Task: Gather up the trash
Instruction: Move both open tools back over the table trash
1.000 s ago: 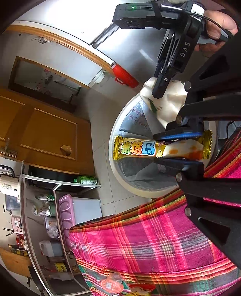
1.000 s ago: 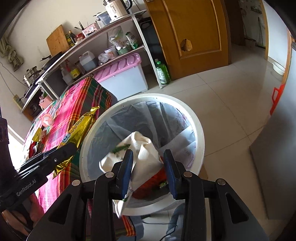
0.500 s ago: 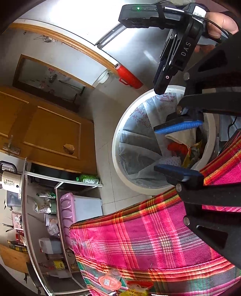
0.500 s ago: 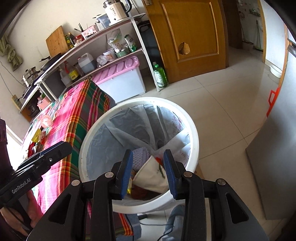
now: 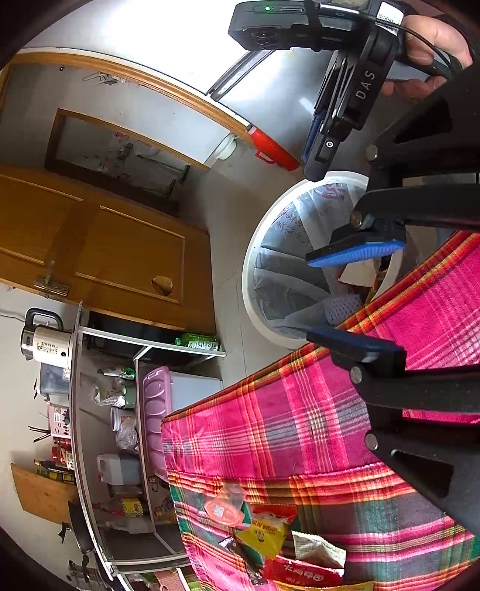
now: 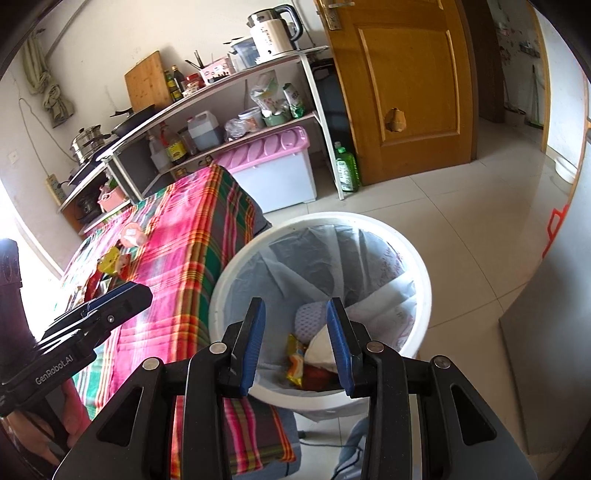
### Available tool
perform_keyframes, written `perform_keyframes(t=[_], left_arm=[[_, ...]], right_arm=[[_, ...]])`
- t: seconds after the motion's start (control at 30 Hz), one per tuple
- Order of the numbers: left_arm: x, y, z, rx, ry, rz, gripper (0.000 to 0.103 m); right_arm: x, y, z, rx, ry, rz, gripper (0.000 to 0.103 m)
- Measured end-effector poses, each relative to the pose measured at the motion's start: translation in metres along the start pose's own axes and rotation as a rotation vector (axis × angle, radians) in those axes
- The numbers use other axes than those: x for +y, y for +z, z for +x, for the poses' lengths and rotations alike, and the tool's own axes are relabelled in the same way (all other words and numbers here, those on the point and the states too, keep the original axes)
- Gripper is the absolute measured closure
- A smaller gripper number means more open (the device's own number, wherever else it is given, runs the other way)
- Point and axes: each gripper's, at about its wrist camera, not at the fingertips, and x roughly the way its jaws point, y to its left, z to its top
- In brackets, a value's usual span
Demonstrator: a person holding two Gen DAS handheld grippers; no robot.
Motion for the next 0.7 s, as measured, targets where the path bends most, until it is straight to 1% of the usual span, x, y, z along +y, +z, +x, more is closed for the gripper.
perform_keyframes(t=[0.2,0.7], left_arm=[[0.016,-0.004,-0.021,-0.035,0.026,-0.019,0.067],[0.069,-0.019,-0.069,-0.101,0.135,-0.082,0.067]], right_arm=[[0.025,-0.001,-0.005,-0.003,0.027,-0.042,0.067],[0.085,-0.007,-0.001,0.009,0.113,-0.143,0.067]])
